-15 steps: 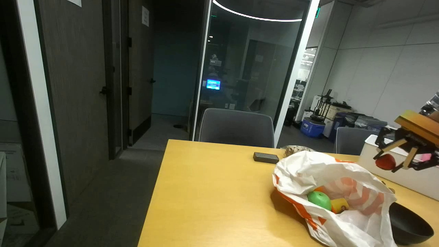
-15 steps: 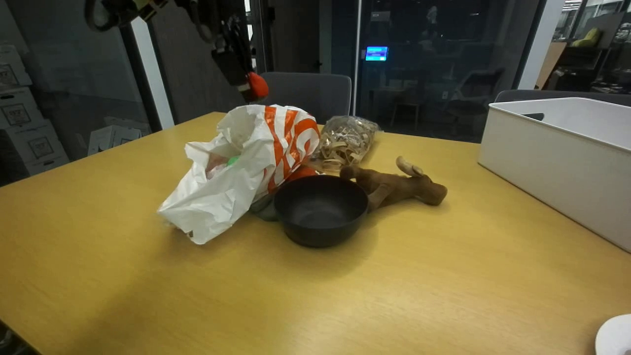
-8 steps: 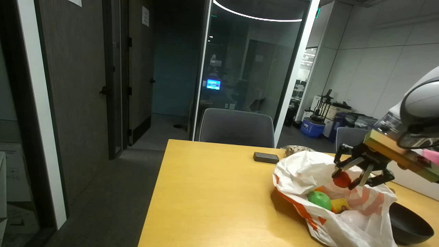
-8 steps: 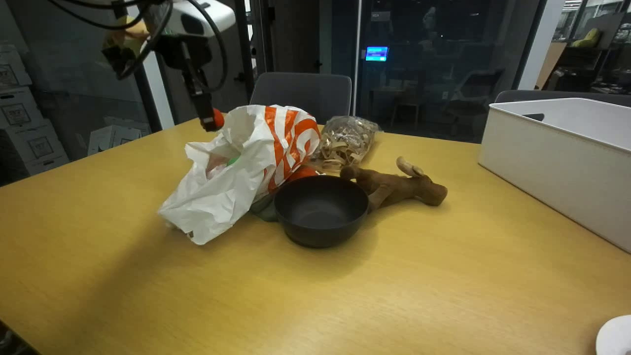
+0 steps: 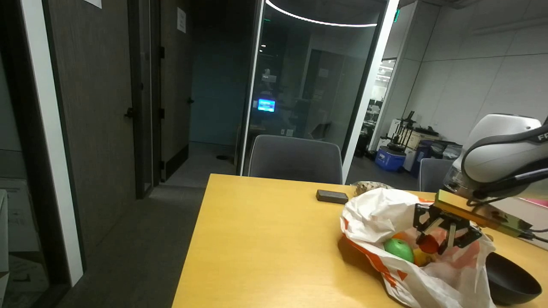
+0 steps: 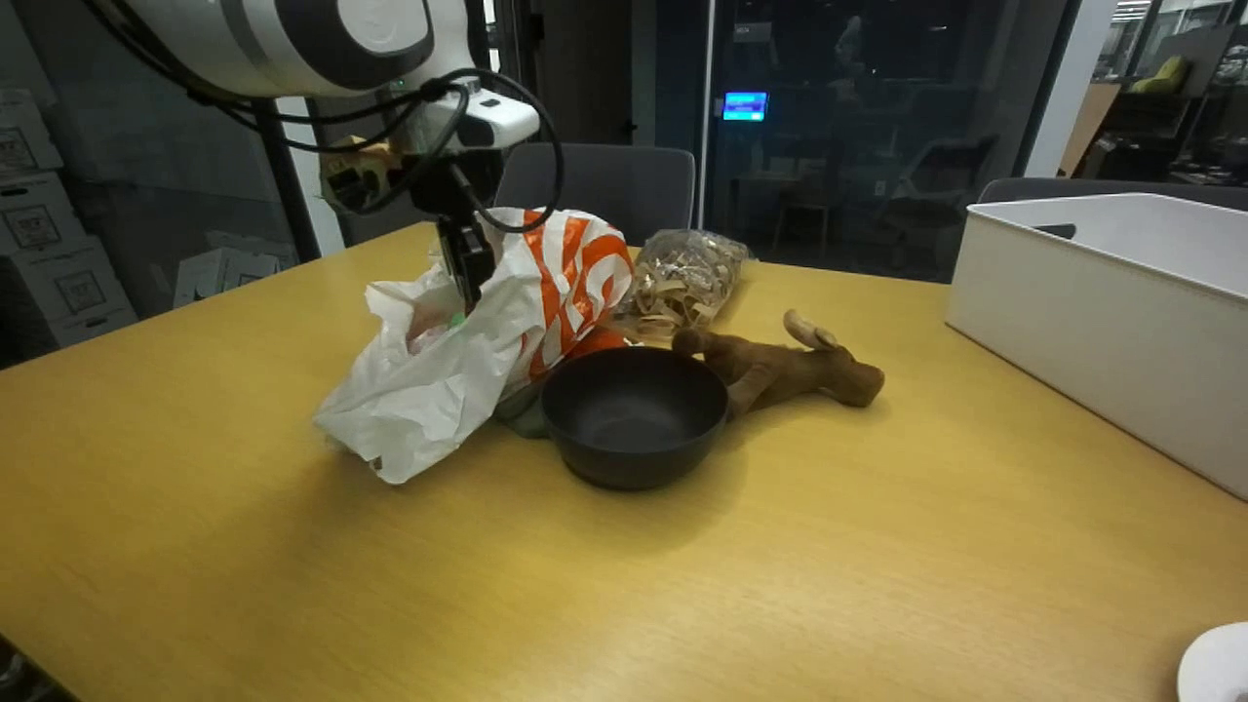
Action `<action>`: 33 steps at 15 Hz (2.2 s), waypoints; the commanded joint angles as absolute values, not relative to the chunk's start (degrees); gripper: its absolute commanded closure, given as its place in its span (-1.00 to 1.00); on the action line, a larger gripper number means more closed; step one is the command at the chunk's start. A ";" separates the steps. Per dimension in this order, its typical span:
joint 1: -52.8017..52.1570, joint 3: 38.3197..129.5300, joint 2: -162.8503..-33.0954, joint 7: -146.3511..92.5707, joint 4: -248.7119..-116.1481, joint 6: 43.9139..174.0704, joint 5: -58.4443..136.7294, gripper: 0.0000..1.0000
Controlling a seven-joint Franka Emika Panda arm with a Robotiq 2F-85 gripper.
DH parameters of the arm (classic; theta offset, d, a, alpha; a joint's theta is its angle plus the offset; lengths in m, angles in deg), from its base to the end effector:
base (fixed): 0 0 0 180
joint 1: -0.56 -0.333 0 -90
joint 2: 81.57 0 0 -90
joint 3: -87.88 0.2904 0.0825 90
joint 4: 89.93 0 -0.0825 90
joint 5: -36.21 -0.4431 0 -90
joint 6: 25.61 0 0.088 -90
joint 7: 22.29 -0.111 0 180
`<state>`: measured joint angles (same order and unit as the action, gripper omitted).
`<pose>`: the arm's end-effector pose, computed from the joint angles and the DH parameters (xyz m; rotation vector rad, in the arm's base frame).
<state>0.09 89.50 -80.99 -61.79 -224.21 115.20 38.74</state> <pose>0.5576 0.0202 0.2785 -2.9707 0.9523 -0.1979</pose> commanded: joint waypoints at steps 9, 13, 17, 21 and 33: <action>0.60 87.35 -83.55 -60.17 -220.44 112.98 40.15 -1.00; 1.08 87.49 -74.04 -41.98 -224.59 108.64 28.82 -1.00; 1.49 83.28 -66.02 -24.93 -224.53 99.94 14.80 -1.00; 3.57 76.24 -61.09 -17.91 -224.43 94.89 3.73 -1.00; 8.62 78.59 -74.08 -28.20 -223.09 135.04 4.16 -1.00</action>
